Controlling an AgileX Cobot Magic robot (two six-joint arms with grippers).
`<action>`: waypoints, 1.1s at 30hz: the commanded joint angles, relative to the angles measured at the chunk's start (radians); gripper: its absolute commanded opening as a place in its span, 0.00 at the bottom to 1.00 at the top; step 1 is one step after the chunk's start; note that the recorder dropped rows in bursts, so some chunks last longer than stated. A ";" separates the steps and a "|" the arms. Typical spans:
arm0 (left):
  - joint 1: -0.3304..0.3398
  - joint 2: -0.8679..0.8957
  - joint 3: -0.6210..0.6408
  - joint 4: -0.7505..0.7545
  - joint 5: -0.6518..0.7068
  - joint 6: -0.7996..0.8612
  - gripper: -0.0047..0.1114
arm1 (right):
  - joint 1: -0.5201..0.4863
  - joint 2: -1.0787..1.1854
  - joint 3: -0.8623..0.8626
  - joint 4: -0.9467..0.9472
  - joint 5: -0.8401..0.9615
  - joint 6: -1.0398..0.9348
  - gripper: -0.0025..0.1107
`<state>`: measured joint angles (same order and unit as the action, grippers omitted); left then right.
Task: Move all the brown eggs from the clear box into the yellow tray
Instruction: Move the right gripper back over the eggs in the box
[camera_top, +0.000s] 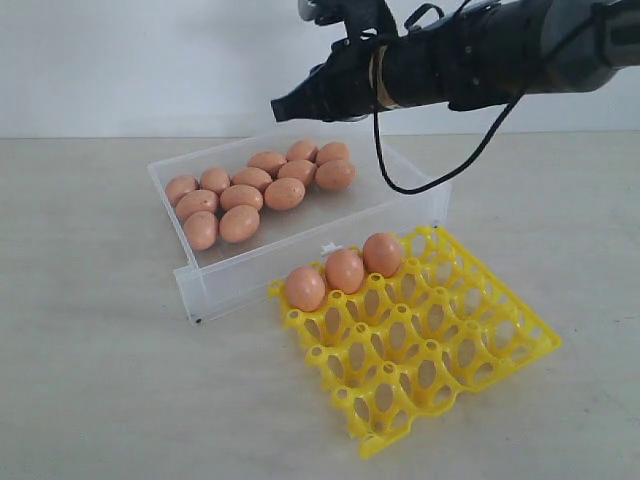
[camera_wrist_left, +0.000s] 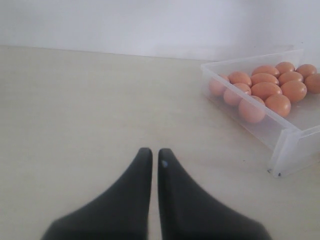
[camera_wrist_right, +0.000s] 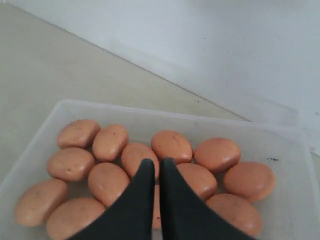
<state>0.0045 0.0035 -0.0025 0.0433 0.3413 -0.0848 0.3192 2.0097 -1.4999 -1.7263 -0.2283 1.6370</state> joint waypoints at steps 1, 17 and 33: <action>0.003 -0.003 0.003 -0.003 -0.004 -0.001 0.08 | -0.001 0.025 -0.022 -0.018 0.082 -0.254 0.02; 0.003 -0.003 0.003 -0.003 -0.004 -0.001 0.08 | -0.147 0.274 -0.262 -0.018 -0.254 0.106 0.02; 0.003 -0.003 0.003 -0.003 -0.004 -0.001 0.08 | -0.168 0.327 -0.347 -0.018 -0.138 -0.129 0.02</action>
<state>0.0045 0.0035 -0.0025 0.0433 0.3413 -0.0848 0.1531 2.3382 -1.8412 -1.7465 -0.4983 1.5502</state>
